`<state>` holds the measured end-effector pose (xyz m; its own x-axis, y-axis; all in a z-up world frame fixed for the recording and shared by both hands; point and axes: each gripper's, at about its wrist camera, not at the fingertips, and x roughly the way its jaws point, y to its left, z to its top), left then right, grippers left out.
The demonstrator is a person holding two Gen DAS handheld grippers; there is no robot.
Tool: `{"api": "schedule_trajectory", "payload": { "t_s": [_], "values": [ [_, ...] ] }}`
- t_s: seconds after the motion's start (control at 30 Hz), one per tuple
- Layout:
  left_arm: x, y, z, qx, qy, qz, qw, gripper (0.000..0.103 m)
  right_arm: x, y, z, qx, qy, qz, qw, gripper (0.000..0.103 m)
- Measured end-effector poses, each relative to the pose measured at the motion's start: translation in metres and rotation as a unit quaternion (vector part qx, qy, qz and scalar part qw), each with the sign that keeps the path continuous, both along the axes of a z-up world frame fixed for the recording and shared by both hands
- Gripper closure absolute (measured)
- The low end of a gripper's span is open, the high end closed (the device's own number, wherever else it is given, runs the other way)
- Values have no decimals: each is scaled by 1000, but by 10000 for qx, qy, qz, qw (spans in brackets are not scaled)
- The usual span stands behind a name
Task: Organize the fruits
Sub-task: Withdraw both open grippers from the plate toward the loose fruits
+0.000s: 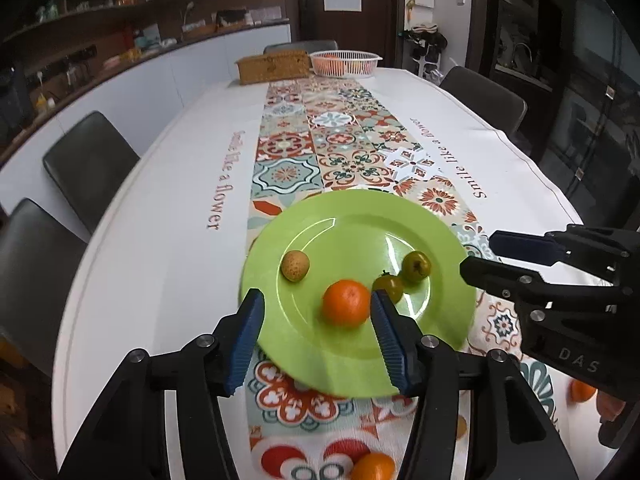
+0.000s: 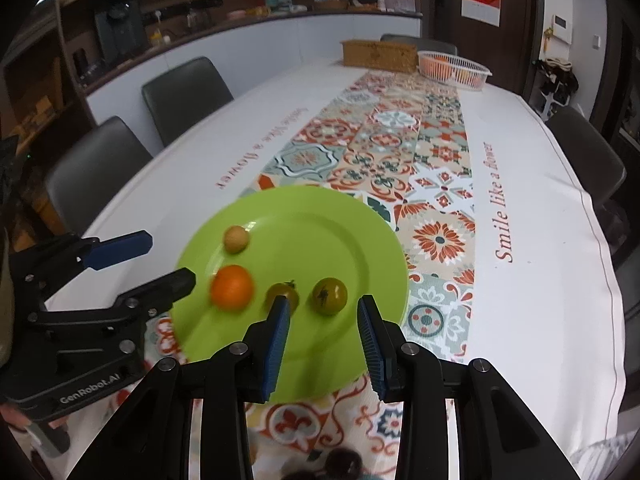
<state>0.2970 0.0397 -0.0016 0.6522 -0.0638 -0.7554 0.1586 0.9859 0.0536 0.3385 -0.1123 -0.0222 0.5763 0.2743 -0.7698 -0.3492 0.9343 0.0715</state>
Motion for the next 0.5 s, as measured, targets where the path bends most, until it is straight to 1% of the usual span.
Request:
{"api": "schedule_trajectory", "payload": {
  "t_s": [0.13,0.23,0.4,0.5],
  "values": [
    [-23,-3,16,-2,-247,23,9997,49,-23,-5,16,75,-204,21,9998,67],
    [-43,-5,28,-103,-466,63,9988,45,-39,-10,24,155,-279,28,9995,67],
    [-71,-13,41,-159,-645,42,9978,44,-69,-20,36,247,-450,12,9987,67],
    [-90,-19,49,-219,-800,22,9965,41,-86,-25,42,290,-540,0,9981,67]
  ]
}}
